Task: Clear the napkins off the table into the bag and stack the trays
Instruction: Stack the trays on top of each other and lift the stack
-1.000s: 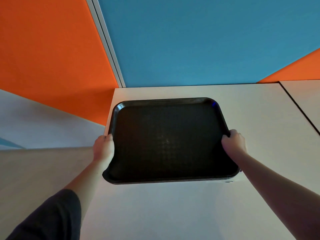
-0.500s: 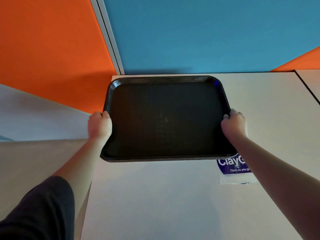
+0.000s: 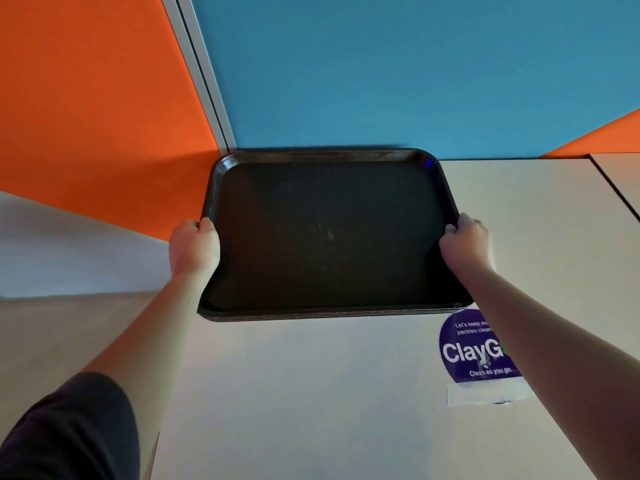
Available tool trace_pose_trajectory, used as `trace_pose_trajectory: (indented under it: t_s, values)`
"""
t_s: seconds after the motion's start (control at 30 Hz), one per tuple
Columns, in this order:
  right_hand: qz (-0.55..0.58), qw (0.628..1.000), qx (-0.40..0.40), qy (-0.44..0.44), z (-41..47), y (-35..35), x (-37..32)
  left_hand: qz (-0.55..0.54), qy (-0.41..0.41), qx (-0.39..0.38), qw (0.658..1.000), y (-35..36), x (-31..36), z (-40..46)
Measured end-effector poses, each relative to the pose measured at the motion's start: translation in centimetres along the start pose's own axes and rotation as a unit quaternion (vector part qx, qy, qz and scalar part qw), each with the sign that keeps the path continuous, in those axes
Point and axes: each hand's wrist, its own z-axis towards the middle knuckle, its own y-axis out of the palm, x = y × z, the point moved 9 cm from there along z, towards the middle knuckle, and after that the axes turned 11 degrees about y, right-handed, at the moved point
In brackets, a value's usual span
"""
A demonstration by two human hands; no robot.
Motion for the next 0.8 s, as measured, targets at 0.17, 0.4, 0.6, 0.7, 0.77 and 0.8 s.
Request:
trace_pose_trajectory:
  t_s: [0.17,0.4,0.6,0.7,0.77,0.8]
  values:
    - [-0.029,0.998,-0.055,0.021,0.0,0.3,0.6,0.029,0.061,0.007,0.998,-1.1,2.2,-0.8]
    - [-0.064,0.993,-0.095,0.009,-2.7,-1.8,2.9,0.187,0.202,-0.072,0.959,-0.3,6.5,-5.1]
    - [-0.138,0.982,-0.105,-0.08,-6.3,-6.1,4.4,0.234,0.212,-0.159,0.936,0.5,9.0,-10.0]
    - [-0.147,0.979,-0.11,-0.086,-7.2,-8.5,6.6,0.25,0.209,-0.204,0.923,1.5,10.7,-13.9]
    - [-0.155,0.976,-0.117,-0.096,-7.3,-10.2,8.4,0.258,0.215,-0.221,0.916,2.2,12.4,-16.7]
    - [-0.156,0.975,-0.12,-0.1,-7.3,-11.1,9.2,0.259,0.214,-0.223,0.915,2.5,13.3,-18.0]
